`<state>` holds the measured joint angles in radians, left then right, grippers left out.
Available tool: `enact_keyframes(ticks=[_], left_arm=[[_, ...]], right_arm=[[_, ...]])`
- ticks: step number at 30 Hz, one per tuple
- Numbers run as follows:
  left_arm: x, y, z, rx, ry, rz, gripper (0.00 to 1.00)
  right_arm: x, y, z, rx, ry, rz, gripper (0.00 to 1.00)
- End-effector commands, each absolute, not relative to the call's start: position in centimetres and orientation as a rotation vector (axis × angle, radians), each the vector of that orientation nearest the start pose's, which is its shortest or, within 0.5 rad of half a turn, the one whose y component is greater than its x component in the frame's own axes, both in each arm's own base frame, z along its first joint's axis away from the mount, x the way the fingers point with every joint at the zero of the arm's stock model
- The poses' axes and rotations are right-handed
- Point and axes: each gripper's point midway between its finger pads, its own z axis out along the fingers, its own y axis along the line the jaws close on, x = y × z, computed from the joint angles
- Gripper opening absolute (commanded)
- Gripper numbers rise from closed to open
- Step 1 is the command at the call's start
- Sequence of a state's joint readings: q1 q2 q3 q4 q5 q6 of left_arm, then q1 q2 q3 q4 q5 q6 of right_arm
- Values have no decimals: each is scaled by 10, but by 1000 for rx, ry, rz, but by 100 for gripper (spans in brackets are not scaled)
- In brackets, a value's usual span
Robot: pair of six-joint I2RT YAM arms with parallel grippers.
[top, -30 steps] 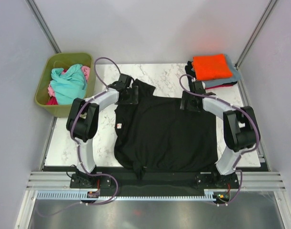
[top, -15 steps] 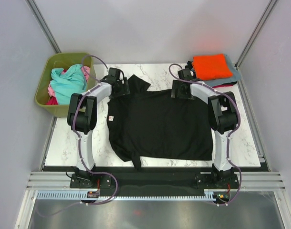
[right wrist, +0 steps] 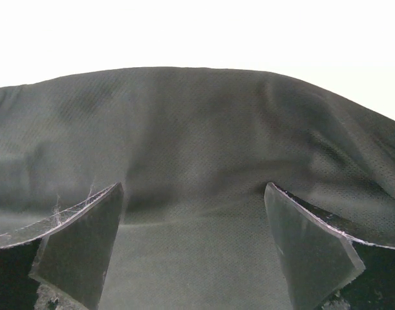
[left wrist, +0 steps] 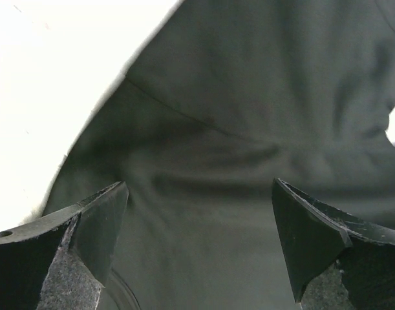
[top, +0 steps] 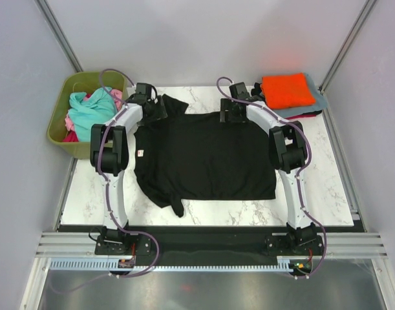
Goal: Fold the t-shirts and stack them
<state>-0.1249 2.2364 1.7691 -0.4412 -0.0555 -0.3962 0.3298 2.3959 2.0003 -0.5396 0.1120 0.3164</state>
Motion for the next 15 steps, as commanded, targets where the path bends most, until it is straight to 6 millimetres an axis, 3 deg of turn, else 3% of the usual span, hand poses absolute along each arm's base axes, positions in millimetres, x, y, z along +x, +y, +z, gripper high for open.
enact_keyframes(ticks=[1, 2, 3, 5, 6, 7, 8, 9, 10, 11, 12, 13, 14, 15], left_arm=[[535, -98, 118, -234, 2362, -98, 100], [520, -96, 140, -258, 2324, -52, 100], [509, -94, 147, -285, 2314, -32, 100], [482, -92, 162, -339, 2292, -26, 100], [451, -99, 165, -361, 2291, -52, 100], [433, -102, 168, -359, 2282, -55, 100], [417, -101, 167, -359, 2273, -12, 100], [383, -111, 140, -322, 2333, 14, 100], [363, -110, 160, -334, 2272, -10, 100], [346, -113, 154, -343, 2285, -32, 100], [315, -113, 129, -376, 2347, -43, 100], [298, -112, 136, -410, 2327, -95, 99], [283, -113, 131, -429, 2339, -131, 97], [259, -112, 110, -475, 2394, -130, 97]], right_arm=[[541, 192, 43, -57, 2530, 217, 98], [540, 195, 59, -73, 2503, 239, 98], [538, 198, 56, -83, 2508, 246, 98], [536, 202, 84, -91, 2463, 264, 98], [535, 205, 104, -89, 2430, 281, 98], [531, 209, 115, -95, 2413, 291, 98], [525, 211, 119, -99, 2414, 297, 98], [520, 212, 144, -100, 2373, 312, 98], [512, 217, 151, -115, 2366, 320, 98], [501, 215, 146, -121, 2387, 316, 98], [492, 213, 167, -120, 2352, 323, 98], [484, 212, 169, -114, 2352, 328, 98], [466, 208, 151, -114, 2401, 316, 98], [457, 206, 171, -102, 2353, 339, 98]])
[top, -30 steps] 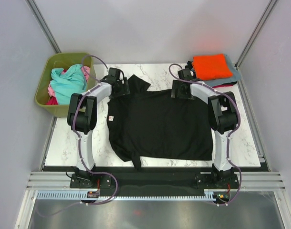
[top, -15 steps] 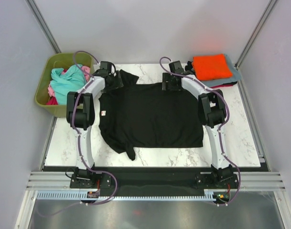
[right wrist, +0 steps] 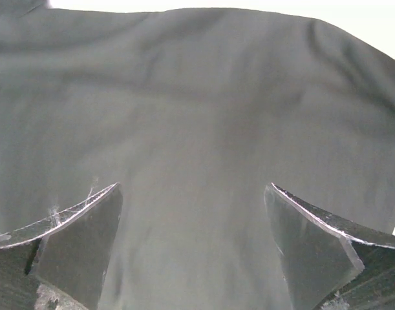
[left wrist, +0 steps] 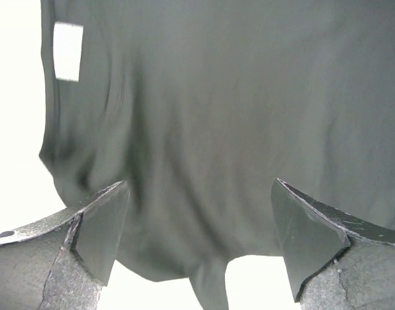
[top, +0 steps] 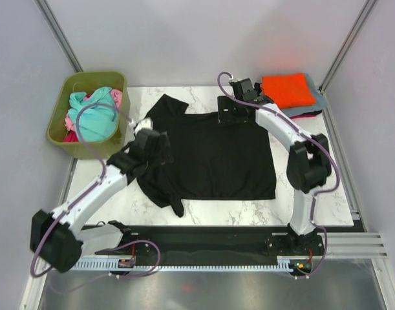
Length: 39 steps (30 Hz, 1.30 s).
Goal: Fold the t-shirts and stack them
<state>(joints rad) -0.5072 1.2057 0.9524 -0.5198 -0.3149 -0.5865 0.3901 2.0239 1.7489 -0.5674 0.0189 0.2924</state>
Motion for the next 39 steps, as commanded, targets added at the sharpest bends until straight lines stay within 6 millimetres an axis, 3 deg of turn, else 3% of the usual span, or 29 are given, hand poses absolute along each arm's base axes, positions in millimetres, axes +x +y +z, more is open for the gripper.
enact_keyframes(ticks=[1, 2, 3, 4, 5, 6, 7, 8, 9, 11, 14, 16, 20, 26, 31, 35, 36, 38, 39], left_arm=[[249, -115, 116, -496, 2368, -198, 96], [237, -122, 111, -491, 2385, -240, 96], [223, -123, 97, -531, 2417, -267, 96], [214, -129, 94, -524, 2431, -302, 96], [206, -132, 91, -508, 2446, -311, 96], [193, -141, 84, -486, 2482, -307, 96], [183, -136, 77, -471, 2516, -239, 96], [177, -138, 69, -453, 2548, -195, 96], [166, -144, 64, -438, 2569, -189, 96], [156, -142, 55, -441, 2586, -154, 93], [144, -139, 43, -475, 2590, -165, 87], [139, -129, 33, -500, 2579, -138, 84], [137, -119, 26, -552, 2554, -136, 69], [147, -112, 24, -574, 2466, -139, 71], [161, -122, 26, -558, 2412, -185, 72], [166, -131, 14, -532, 2444, -161, 71], [166, -130, 10, -527, 2454, -132, 69], [170, -133, 10, -502, 2446, -143, 57], [170, -134, 10, -494, 2447, -152, 45]], right_arm=[[447, 205, 170, -80, 2356, 351, 98], [430, 198, 146, -63, 2398, 343, 98], [419, 196, 162, -44, 2355, 367, 98], [409, 194, 158, -28, 2353, 378, 98], [389, 190, 135, -3, 2392, 381, 98], [379, 188, 145, 10, 2360, 405, 98], [367, 190, 142, 4, 2360, 424, 98], [350, 187, 124, 17, 2394, 431, 98], [342, 186, 132, 17, 2368, 453, 98], [322, 183, 119, 11, 2390, 453, 98], [304, 181, 121, 0, 2385, 496, 98], [299, 178, 128, 0, 2360, 501, 98], [296, 177, 134, -2, 2345, 510, 98], [296, 181, 122, -18, 2376, 500, 98], [293, 184, 108, -42, 2407, 477, 98], [294, 185, 99, -58, 2428, 463, 98], [294, 185, 98, -62, 2432, 457, 98], [294, 185, 96, -68, 2437, 451, 98], [293, 184, 95, -74, 2440, 448, 98]])
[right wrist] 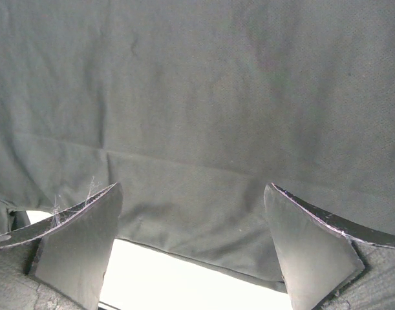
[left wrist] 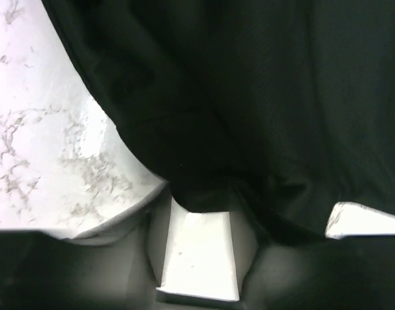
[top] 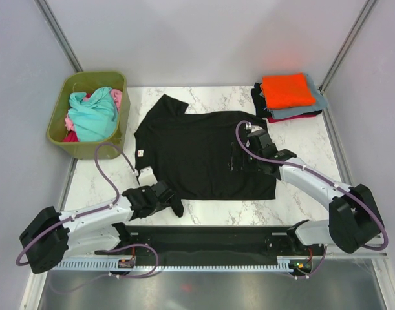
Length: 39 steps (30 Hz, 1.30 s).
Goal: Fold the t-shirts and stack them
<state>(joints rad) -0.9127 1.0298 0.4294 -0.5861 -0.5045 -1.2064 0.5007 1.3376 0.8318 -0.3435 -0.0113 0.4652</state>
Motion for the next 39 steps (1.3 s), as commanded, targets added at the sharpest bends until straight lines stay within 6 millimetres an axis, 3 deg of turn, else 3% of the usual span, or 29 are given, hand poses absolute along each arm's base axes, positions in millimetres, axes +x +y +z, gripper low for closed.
enact_keyframes(ticks=[1, 2, 5, 6, 8, 9, 11, 13, 16, 18, 20, 22, 26, 31, 39], left_arm=[[170, -136, 11, -488, 2452, -159, 13], [171, -137, 12, -468, 2457, -161, 5], [176, -143, 27, -403, 2496, -204, 2], [167, -132, 29, -392, 2541, -142, 2], [170, -125, 56, -413, 2506, -151, 2], [162, -113, 62, -419, 2518, -114, 2], [161, -109, 87, -451, 2464, -188, 10], [155, -110, 97, -459, 2462, -252, 21], [150, -112, 107, -477, 2442, -327, 61], [150, -112, 109, -499, 2434, -342, 65], [148, -114, 109, -495, 2442, -358, 71], [144, -120, 102, -478, 2486, -371, 64], [135, -139, 57, -432, 2599, -397, 63], [134, -140, 31, -452, 2603, -401, 64], [147, -143, 24, -417, 2574, -364, 64]], right_arm=[[293, 184, 93, -78, 2442, 444, 98], [292, 184, 91, -86, 2449, 440, 98], [293, 179, 85, -85, 2461, 400, 98], [293, 179, 84, -87, 2466, 397, 98], [292, 176, 82, -90, 2470, 380, 98], [293, 175, 81, -90, 2469, 368, 98], [292, 173, 80, -90, 2469, 354, 98], [293, 171, 80, -91, 2468, 345, 98], [294, 172, 78, -92, 2475, 344, 98], [295, 173, 77, -90, 2477, 348, 98], [294, 174, 77, -94, 2480, 354, 98], [292, 173, 75, -94, 2483, 350, 98], [290, 171, 73, -94, 2483, 345, 98], [288, 171, 70, -97, 2494, 344, 98], [288, 171, 64, -96, 2511, 336, 98]])
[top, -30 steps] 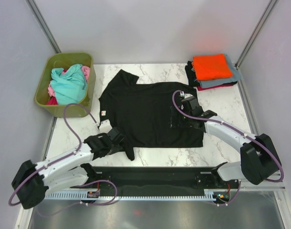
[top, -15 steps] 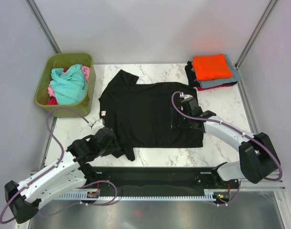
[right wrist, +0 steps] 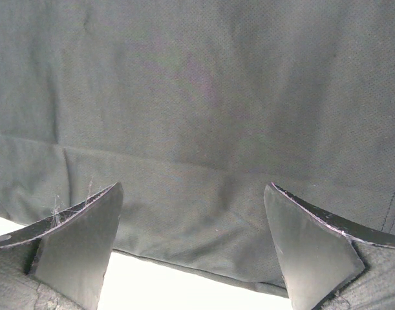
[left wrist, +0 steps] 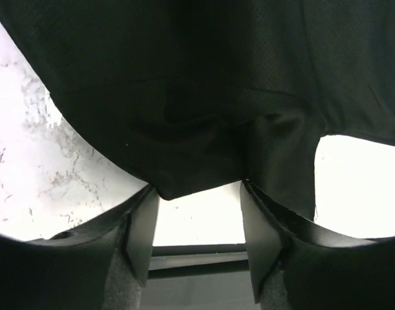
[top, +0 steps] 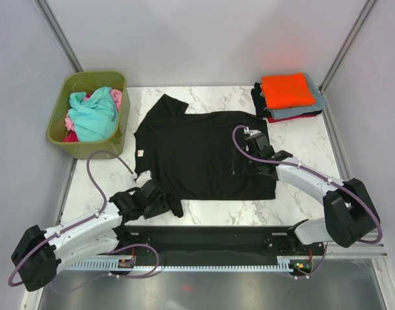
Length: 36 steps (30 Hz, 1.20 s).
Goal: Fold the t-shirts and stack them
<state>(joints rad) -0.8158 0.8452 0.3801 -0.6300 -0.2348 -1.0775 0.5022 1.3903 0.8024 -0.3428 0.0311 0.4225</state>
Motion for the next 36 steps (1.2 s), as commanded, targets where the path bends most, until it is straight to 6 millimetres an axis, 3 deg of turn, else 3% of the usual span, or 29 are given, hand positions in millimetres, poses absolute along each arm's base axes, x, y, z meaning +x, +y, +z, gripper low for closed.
enact_keyframes(ticks=[1, 3, 5, 6, 7, 8, 9, 11, 13, 17, 21, 26, 31, 36], left_arm=[[149, -146, 26, -408, 2571, -371, 59], [151, -148, 24, -393, 2576, -370, 52], [153, -150, 24, -382, 2566, -373, 36], [156, -149, 26, -381, 2553, -366, 29], [157, -149, 28, -374, 2545, -370, 18], [158, -150, 33, -367, 2533, -387, 15], [161, -153, 44, -365, 2498, -435, 3], [160, -150, 58, -366, 2479, -440, 2], [167, -146, 86, -372, 2408, -459, 2], [169, -127, 117, -366, 2351, -385, 2], [168, -120, 122, -367, 2334, -368, 2], [166, -117, 116, -384, 2339, -364, 2], [166, -114, 117, -402, 2322, -369, 2], [166, -113, 116, -402, 2322, -363, 2]], right_arm=[[288, 170, 65, -92, 2508, 332, 98], [288, 166, 67, -54, 2496, 319, 98], [289, 150, 78, 35, 2426, 258, 98], [280, 140, 71, 87, 2422, 237, 98], [280, 134, 88, 134, 2342, 255, 98], [278, 125, 92, 176, 2307, 229, 98], [269, 118, 84, 243, 2308, 225, 98], [260, 111, 91, 324, 2261, 257, 98], [246, 106, 85, 420, 2258, 301, 98], [220, 90, 65, 579, 2277, 301, 98], [206, 75, 53, 715, 2250, 267, 97], [199, 63, 51, 838, 2199, 246, 85], [192, 64, 27, 861, 2287, 192, 84], [194, 65, 25, 866, 2300, 175, 81]])
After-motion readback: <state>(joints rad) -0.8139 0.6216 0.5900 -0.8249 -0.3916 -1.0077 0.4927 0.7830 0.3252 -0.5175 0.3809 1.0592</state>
